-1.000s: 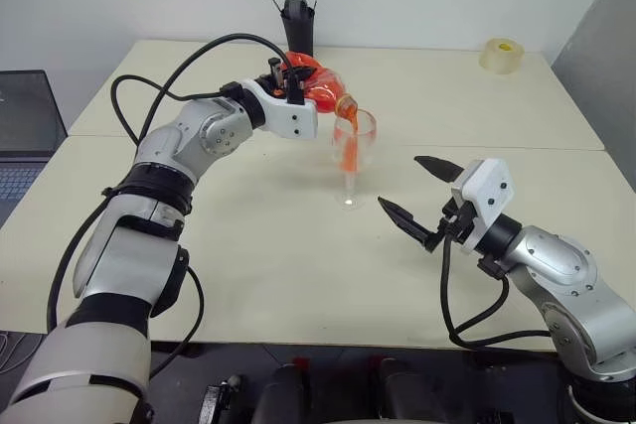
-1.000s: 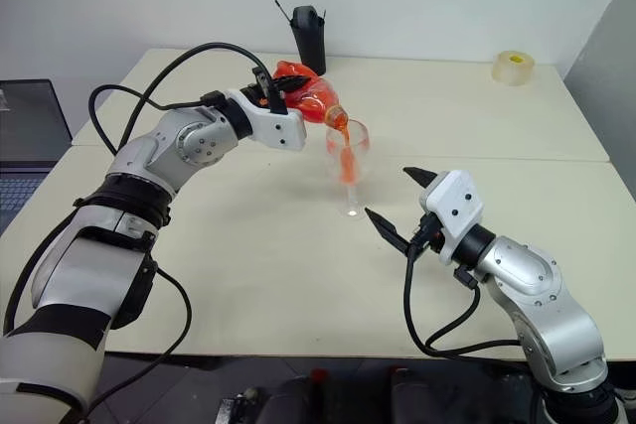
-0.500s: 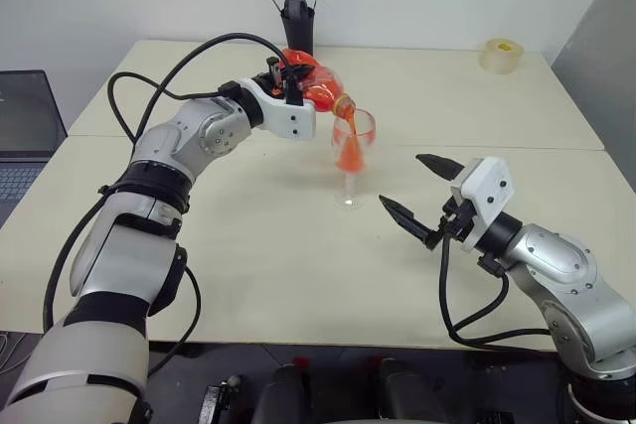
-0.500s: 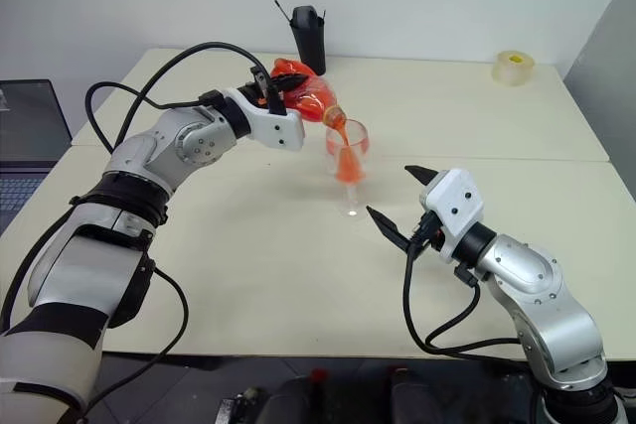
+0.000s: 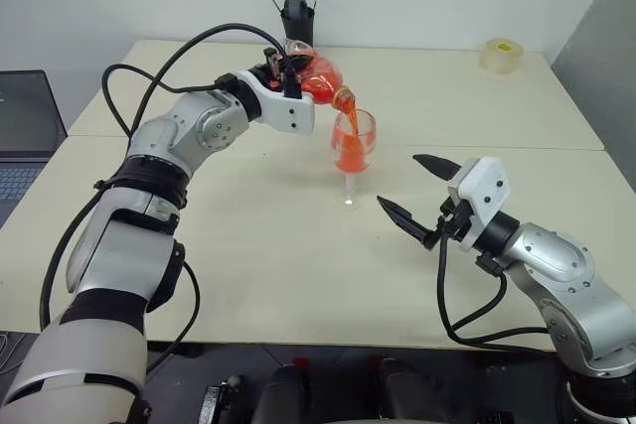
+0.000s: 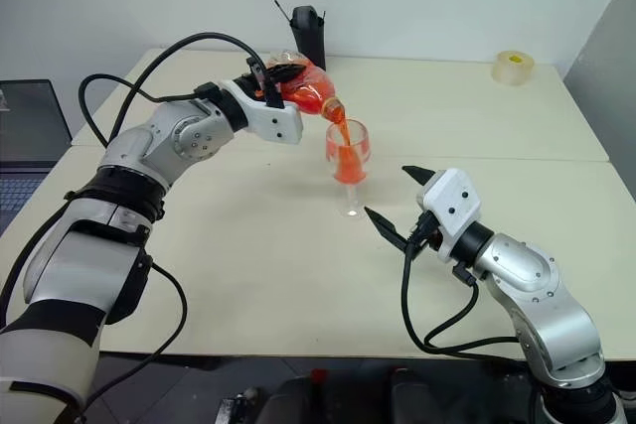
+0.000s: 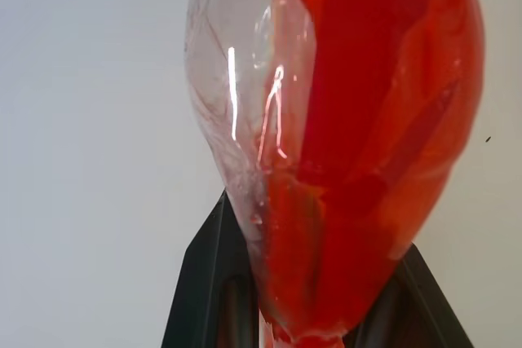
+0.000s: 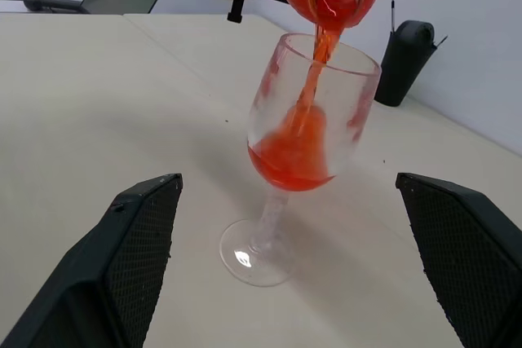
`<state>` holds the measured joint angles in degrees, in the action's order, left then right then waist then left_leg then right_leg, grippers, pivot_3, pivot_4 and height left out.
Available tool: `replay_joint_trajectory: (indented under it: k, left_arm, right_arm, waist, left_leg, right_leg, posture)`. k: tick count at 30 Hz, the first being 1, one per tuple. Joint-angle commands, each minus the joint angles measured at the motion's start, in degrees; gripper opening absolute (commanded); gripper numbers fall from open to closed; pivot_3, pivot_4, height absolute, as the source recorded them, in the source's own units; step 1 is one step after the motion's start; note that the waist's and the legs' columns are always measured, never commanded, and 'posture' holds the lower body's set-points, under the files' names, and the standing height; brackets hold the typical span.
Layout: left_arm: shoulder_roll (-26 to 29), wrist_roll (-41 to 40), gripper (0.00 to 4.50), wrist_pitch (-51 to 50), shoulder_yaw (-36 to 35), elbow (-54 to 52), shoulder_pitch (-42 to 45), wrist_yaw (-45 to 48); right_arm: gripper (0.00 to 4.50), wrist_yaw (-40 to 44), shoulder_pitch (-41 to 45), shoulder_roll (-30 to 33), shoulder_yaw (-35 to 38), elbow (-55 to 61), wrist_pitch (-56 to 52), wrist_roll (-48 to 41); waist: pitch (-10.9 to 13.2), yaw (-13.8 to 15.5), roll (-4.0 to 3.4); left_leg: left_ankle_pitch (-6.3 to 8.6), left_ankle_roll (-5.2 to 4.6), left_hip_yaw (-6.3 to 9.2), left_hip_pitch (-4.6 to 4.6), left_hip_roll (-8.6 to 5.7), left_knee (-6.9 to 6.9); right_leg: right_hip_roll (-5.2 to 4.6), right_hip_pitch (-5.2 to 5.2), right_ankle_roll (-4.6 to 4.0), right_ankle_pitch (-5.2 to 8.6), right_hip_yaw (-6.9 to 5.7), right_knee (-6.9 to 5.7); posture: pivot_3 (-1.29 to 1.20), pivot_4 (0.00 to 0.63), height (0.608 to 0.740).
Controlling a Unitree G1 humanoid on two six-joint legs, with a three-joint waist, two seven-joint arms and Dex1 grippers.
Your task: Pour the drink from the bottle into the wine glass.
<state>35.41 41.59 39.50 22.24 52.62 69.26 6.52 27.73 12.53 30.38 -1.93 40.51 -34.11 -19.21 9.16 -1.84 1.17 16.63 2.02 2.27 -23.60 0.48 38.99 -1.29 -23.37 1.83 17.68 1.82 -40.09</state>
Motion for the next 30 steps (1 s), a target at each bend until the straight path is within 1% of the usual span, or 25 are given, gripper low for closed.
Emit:
replay_joint_trajectory:
  k: [1, 12, 27, 30]
  left_arm:
    - [1.3, -0.5, 0.76, 0.4, -0.8, -1.2, 2.2, -1.6]
    - [2.0, -0.4, 0.76, -0.1, -0.7, -0.9, 2.0, -2.3]
    - [1.4, -0.8, 0.76, -0.6, -0.9, -0.3, 2.3, -2.3]
    - [0.0, -4.9, 0.76, -1.7, -2.9, 0.2, 1.6, 0.3]
  right_arm:
    - [4.5, 0.6, 1.1, 0.3, 0.2, 0.9, 1.4, 0.0]
    - [4.5, 0.9, 0.7, 0.1, -0.2, 0.3, 2.0, 0.8]
    - [4.5, 0.6, 1.9, -0.2, 0.7, -0.6, 2.2, 1.1]
    - [4.5, 0.6, 2.2, -0.3, 0.6, -0.7, 2.2, 1.1]
  waist:
    - [0.0, 0.0, 0.0]
    - [0.0, 0.0, 0.0]
    - [0.0, 0.0, 0.0]
    - [0.0, 0.0, 0.0]
  left_leg:
    - [0.0, 0.0, 0.0, 0.0, 0.0, 0.0]
    - [0.0, 0.0, -0.01, 0.0, 0.0, 0.01]
    - [0.0, 0.0, -0.01, 0.01, 0.0, 0.01]
    - [0.0, 0.01, -0.01, 0.01, 0.0, 0.01]
  right_leg:
    - [0.0, 0.0, 0.0, 0.0, 0.0, 0.0]
    - [0.0, 0.0, 0.0, 0.0, 0.0, -0.01]
    - [-0.01, 0.0, 0.0, 0.0, 0.01, -0.01]
    - [-0.01, 0.0, 0.0, 0.0, 0.0, -0.02]
  posture:
    - [0.0, 0.15, 0.74]
    - [0.0, 0.15, 0.74]
    - [0.0, 0.15, 0.74]
    - [0.0, 0.15, 0.74]
